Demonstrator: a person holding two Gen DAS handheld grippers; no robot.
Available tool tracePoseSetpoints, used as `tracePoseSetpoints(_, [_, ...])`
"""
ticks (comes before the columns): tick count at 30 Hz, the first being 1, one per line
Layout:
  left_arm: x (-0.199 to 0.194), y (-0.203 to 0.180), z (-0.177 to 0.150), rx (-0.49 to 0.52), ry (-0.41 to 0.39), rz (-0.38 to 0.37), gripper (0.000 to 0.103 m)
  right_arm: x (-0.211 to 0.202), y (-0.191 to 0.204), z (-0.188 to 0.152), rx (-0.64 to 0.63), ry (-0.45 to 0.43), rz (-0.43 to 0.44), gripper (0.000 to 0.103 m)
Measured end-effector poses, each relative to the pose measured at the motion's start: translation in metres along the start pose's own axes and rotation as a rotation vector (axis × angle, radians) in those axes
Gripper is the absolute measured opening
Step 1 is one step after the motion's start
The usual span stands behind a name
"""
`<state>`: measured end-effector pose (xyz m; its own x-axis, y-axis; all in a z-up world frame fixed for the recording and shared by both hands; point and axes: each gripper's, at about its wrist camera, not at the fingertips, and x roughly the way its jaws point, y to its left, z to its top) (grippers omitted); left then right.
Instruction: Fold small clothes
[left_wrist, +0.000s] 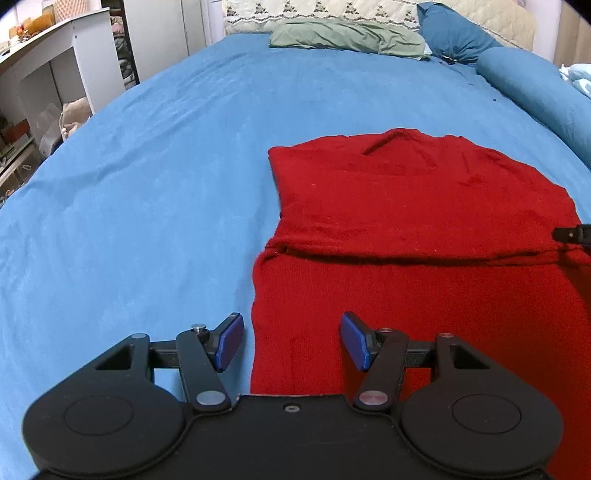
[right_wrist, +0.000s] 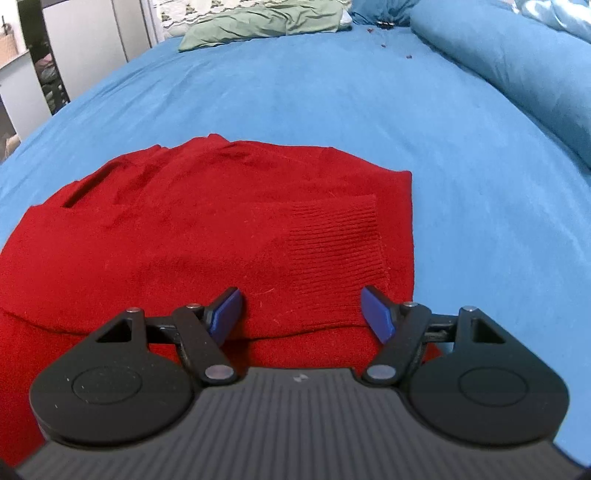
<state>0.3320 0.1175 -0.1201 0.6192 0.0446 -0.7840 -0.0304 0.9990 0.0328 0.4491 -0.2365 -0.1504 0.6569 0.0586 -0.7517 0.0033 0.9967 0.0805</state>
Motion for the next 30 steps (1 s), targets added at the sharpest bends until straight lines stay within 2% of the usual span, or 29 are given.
tracePoseSetpoints(3, [-0.008, 0.0, -0.001, 0.011, -0.032, -0.005, 0.064, -0.005, -0.004, 0.0, 0.008, -0.012, 0.012, 0.088])
tracePoseSetpoints(6, [-0.024, 0.001, -0.002, 0.023, -0.071, -0.011, 0.067, -0.035, -0.007, -0.003, 0.025, -0.09, 0.048, 0.088])
tracePoseSetpoints(9, [-0.042, 0.004, -0.003, 0.03, -0.101, -0.019, 0.074, -0.072, -0.009, -0.009, 0.012, -0.169, 0.092, 0.094])
tracePoseSetpoints(13, [-0.066, 0.01, -0.014, 0.026, -0.127, -0.062, 0.076, -0.119, -0.013, -0.023, -0.036, -0.223, 0.146, 0.103])
tracePoseSetpoints(14, [-0.071, 0.011, -0.019, 0.032, -0.133, -0.07, 0.076, -0.129, -0.015, -0.025, -0.045, -0.219, 0.168, 0.103])
tracePoseSetpoints(15, [-0.077, 0.013, -0.024, 0.04, -0.139, -0.076, 0.081, -0.138, -0.018, -0.029, -0.053, -0.214, 0.202, 0.103])
tracePoseSetpoints(16, [-0.083, 0.013, -0.029, 0.044, -0.141, -0.081, 0.09, -0.146, -0.019, -0.033, -0.06, -0.203, 0.223, 0.103])
tracePoseSetpoints(17, [-0.091, 0.014, -0.034, 0.048, -0.146, -0.087, 0.093, -0.154, -0.022, -0.037, -0.067, -0.184, 0.238, 0.103])
tracePoseSetpoints(19, [-0.109, 0.016, -0.046, 0.056, -0.165, -0.103, 0.094, -0.176, -0.025, -0.049, -0.072, -0.167, 0.242, 0.103])
tracePoseSetpoints(21, [-0.13, 0.014, -0.058, 0.074, -0.177, -0.105, 0.094, -0.203, -0.028, -0.065, -0.092, -0.165, 0.212, 0.103])
tracePoseSetpoints(26, [-0.177, 0.009, -0.092, 0.072, -0.147, -0.145, 0.094, -0.271, -0.043, -0.117, -0.066, -0.156, 0.179, 0.103])
tracePoseSetpoints(30, [-0.201, 0.008, -0.123, 0.075, -0.111, -0.159, 0.094, -0.303, -0.049, -0.159, -0.024, -0.096, 0.161, 0.103])
